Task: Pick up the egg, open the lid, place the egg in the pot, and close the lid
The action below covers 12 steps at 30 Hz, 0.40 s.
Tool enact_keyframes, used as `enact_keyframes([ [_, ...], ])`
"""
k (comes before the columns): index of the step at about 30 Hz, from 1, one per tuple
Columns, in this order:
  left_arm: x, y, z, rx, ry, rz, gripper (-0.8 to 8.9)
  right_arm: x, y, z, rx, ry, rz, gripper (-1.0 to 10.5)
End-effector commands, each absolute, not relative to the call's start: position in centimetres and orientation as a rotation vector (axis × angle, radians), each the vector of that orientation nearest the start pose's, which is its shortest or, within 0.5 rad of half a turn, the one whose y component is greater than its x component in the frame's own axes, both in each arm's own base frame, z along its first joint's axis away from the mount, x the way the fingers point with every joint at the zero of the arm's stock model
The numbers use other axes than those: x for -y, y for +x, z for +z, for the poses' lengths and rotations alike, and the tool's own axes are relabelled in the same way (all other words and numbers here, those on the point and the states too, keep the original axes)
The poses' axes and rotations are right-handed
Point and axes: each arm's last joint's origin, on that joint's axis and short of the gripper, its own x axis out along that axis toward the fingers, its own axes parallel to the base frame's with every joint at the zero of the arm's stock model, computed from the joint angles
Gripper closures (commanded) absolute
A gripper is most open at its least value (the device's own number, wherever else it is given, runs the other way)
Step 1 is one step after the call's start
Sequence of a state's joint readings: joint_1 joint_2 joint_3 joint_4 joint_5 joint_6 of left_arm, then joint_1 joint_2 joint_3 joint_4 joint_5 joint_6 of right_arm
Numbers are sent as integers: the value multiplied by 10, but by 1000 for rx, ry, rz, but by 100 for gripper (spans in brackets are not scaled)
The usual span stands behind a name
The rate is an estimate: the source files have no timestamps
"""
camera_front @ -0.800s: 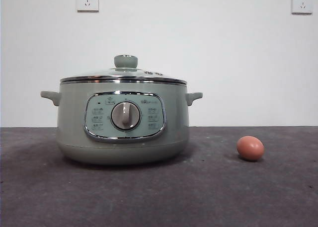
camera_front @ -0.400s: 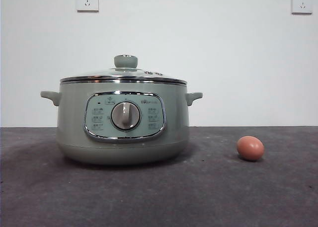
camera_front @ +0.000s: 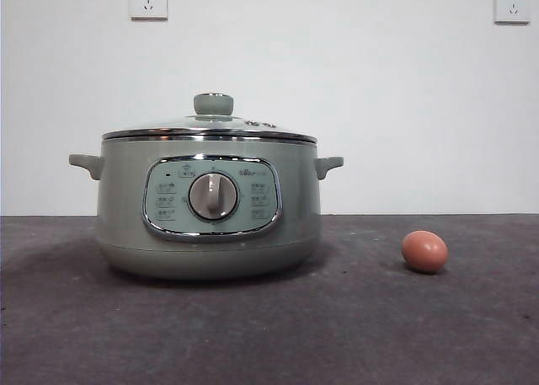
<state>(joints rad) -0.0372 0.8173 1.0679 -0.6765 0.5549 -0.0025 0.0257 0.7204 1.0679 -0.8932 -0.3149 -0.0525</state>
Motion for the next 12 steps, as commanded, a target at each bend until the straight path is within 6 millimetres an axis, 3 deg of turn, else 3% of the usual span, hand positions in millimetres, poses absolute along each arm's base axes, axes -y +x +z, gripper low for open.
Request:
enact_keyframes([
  [1,28,164,383,-425,-78,-613,156,-13,117,368,-544,33,363,379],
  [5,45,194,393,-452,-13,-631,156,-13,124,365,-569,45,384,379],
  [12,107,273,392,-535,161,-651,156,-14,134,361,-609,52,383,379],
])
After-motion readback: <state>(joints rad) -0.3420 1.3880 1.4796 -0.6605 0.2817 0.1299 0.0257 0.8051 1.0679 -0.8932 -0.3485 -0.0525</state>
